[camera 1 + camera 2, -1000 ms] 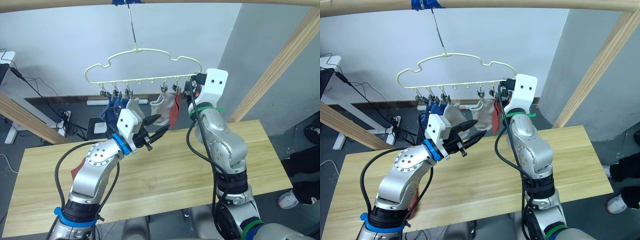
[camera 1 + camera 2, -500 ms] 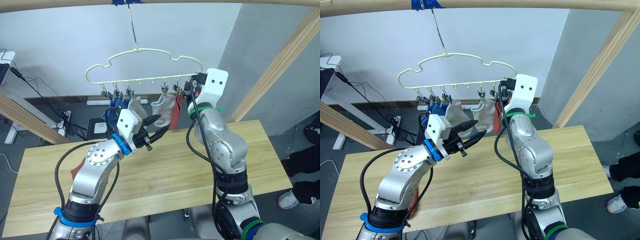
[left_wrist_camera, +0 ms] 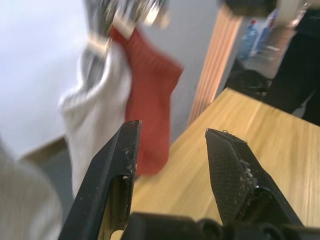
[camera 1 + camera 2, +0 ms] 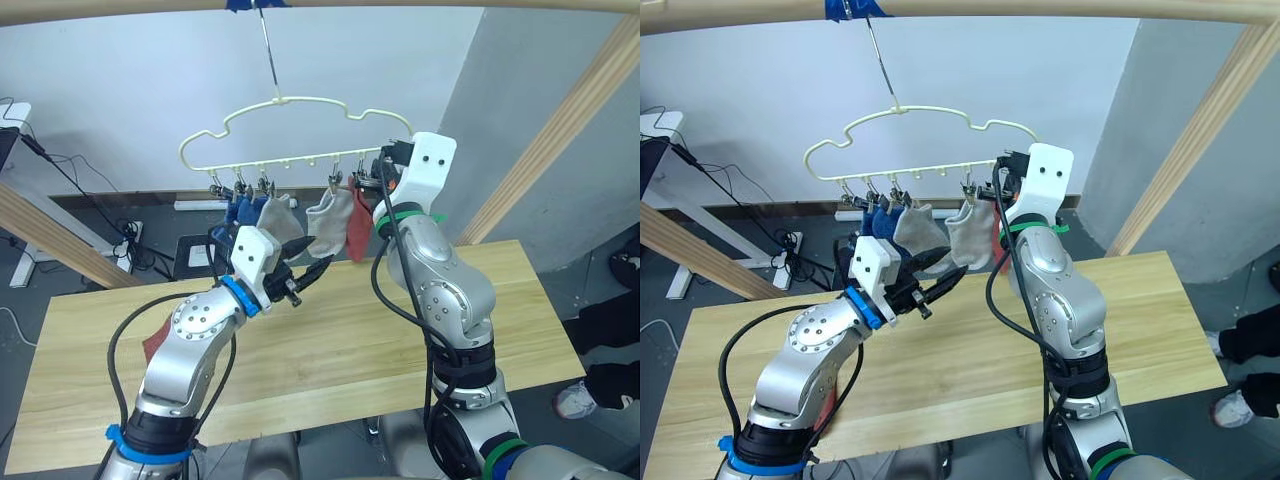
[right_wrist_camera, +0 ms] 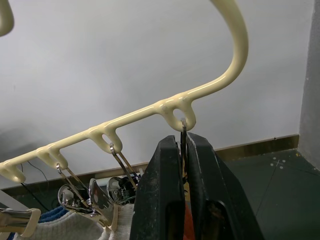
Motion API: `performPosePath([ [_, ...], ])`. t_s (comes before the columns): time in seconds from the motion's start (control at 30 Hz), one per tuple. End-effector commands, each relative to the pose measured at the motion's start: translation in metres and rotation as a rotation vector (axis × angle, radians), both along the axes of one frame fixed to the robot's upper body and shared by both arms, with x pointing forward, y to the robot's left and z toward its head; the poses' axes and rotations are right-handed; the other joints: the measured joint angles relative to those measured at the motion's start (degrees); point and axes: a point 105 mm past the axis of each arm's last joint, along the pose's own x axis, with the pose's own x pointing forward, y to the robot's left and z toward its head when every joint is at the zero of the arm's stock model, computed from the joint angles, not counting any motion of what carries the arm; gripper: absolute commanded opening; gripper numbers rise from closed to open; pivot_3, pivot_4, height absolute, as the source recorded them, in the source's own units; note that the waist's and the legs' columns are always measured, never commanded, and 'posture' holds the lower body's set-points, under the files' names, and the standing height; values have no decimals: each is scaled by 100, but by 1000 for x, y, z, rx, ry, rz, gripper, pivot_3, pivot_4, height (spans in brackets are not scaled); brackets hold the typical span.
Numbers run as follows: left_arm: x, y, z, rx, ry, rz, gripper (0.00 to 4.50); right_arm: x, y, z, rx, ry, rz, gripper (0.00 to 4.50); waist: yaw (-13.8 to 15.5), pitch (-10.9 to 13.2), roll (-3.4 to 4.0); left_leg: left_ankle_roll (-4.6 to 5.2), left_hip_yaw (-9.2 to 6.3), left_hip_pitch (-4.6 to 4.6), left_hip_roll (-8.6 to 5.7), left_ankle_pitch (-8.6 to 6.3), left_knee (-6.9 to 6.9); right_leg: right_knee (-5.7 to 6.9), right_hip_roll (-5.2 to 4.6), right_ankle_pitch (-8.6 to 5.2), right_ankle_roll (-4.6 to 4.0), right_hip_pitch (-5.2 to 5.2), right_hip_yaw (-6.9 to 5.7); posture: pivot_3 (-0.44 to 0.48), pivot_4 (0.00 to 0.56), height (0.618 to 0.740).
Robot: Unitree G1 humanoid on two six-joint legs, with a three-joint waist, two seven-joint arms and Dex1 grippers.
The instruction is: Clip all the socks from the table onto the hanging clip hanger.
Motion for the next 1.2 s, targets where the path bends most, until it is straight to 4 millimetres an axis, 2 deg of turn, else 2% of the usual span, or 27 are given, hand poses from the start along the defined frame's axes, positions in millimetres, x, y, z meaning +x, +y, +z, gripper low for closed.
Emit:
performPosePath([
  [0.03, -4, 40, -9, -65, 24, 269, 2631, -15, 25, 36, 117, -93, 80, 0, -9, -1, 1, 0, -1, 0, 2, 0, 0, 0, 0, 0, 0, 0, -2, -147, 230, 740],
  [0.07, -7, 62, -16, -75, 25, 413, 2823, -14, 25, 35, 114, -93, 81, 0, -23, -1, 1, 0, 1, 1, 2, 0, 0, 0, 0, 0, 0, 0, 2, -145, 232, 740],
  [0.13, -12, 83, -22, -78, 13, 552, 3395, -14, 25, 35, 112, -93, 83, 0, -7, -1, 0, 0, 2, 3, 4, 0, 0, 0, -2, 0, 0, 0, 3, -142, 235, 740],
  [0.2, -22, 123, -35, -121, 58, 797, 3996, -14, 25, 33, 106, -86, 88, 0, 31, -1, 0, 1, -5, 2, 4, 0, 0, 4, 0, 0, 0, -2, -5, -140, 237, 740],
  [0.27, -32, 145, -49, -155, 122, 921, 4474, -14, 26, 32, 102, -83, 93, 0, 55, -3, -2, 0, -8, 1, 2, 0, 7, 2, -1, -1, 2, 2, -8, -136, 238, 740],
  [0.33, -40, 159, -63, -178, 194, 981, 4474, -14, 27, 32, 99, -83, 98, 0, 56, -3, -2, 0, -5, 1, -2, 0, 10, 1, -2, -4, 15, 4, -4, -136, 238, 740],
  [0.43, -62, 188, -98, -200, 378, 1094, 4474, -14, 29, 31, 91, -80, 112, 0, 38, -3, -2, 1, -2, 4, -2, 0, 10, 1, -2, -8, 24, 4, -3, -132, 242, 740],
  [0.57, -76, 197, -118, -218, 501, 1128, 4474, -14, 30, 31, 86, -78, 118, 0, 18, -3, -2, 1, -4, 2, 2, 0, 5, 1, 1, -12, 26, 1, -6, -133, 243, 740],
  [0.67, -84, 201, -125, -232, 550, 1163, 4474, -15, 30, 30, 83, -77, 123, 0, 37, -3, -2, 0, -6, 1, 2, 0, 6, 0, 1, -12, 26, 2, -7, -133, 243, 740],
  [0.73, -85, 201, -126, -232, 559, 1168, 4474, -15, 30, 30, 82, -76, 123, 0, 31, -4, -3, 0, -4, 2, 1, 0, 8, 0, 0, -12, 27, 2, -5, -133, 243, 740],
  [0.93, -89, 198, -146, -203, 680, 1173, 4474, -15, 32, 31, 82, -77, 130, 0, 26, -4, -3, 0, -4, 3, 2, 0, 6, 1, 1, -12, 26, 2, -5, -133, 244, 740],
  [1.13, -85, 198, -150, -186, 686, 1175, 4474, -16, 32, 31, 82, -77, 133, 0, 23, -5, -2, 1, -4, 5, 2, 0, 6, 2, 1, -11, 26, 2, -4, -133, 244, 740],
  [1.17, -84, 194, -151, -179, 695, 1153, 4087, -16, 32, 31, 82, -78, 135, 0, 23, -5, -2, 1, -3, 5, 2, 0, 5, 2, 1, -12, 26, 2, -4, -133, 244, 740],
  [1.2, -83, 192, -151, -175, 701, 1136, 3945, -16, 33, 31, 82, -78, 135, 0, 24, -5, -2, 1, -3, 5, 2, 0, 5, 2, 1, -12, 26, 2, -4, -133, 244, 740],
])
